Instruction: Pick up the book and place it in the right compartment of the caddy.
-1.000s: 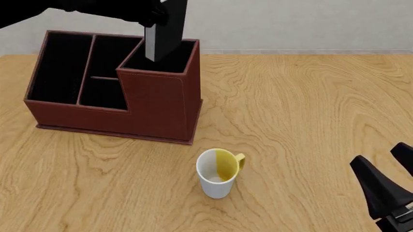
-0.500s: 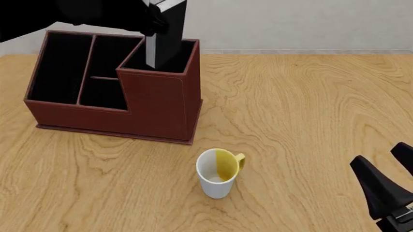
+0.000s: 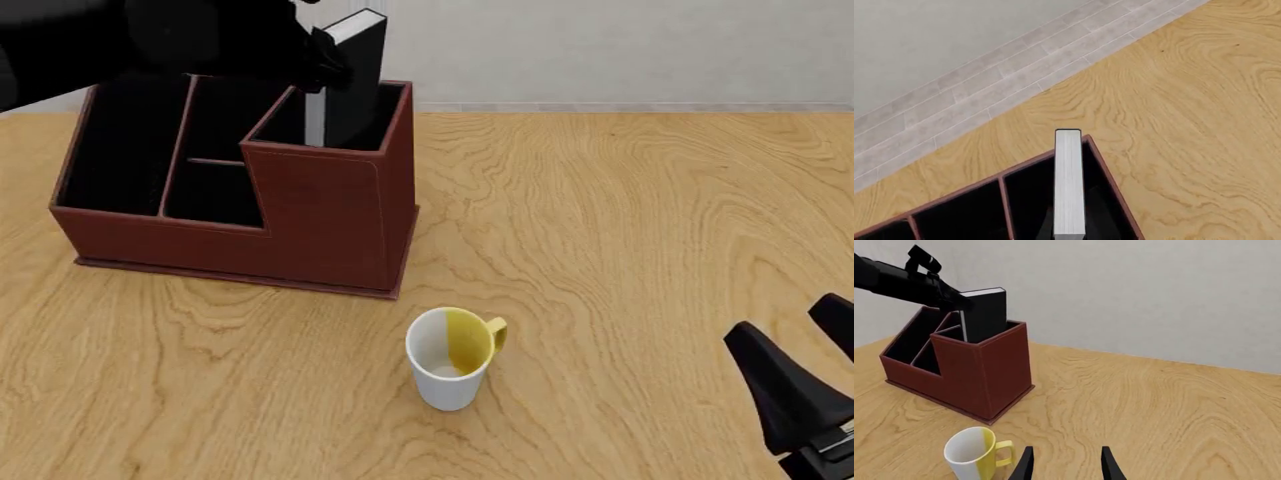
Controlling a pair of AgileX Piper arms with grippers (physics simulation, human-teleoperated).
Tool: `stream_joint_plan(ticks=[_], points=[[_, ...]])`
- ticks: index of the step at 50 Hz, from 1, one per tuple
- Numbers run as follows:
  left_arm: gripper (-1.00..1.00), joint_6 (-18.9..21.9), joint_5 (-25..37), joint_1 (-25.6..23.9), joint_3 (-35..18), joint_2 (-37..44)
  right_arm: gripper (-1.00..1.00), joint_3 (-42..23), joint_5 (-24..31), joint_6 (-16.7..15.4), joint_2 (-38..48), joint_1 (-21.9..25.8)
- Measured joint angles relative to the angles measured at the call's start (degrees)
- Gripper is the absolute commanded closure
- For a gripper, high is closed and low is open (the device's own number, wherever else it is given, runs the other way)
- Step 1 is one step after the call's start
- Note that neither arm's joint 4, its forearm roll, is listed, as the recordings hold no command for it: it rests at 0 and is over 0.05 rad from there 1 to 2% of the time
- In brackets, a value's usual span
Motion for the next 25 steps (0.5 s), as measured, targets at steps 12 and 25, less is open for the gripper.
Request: stream_joint_plan(ticks=[12, 25], points=[[1.0, -0.4, -1.3, -0.1, 1.3, 0.4, -1.0, 0.0, 0.0, 0.0, 0.0, 0.1], [1.0, -0.9, -2.8, -0.1, 2.9, 0.8, -1.0, 0.0, 0.0, 0.0, 0.0, 0.1]])
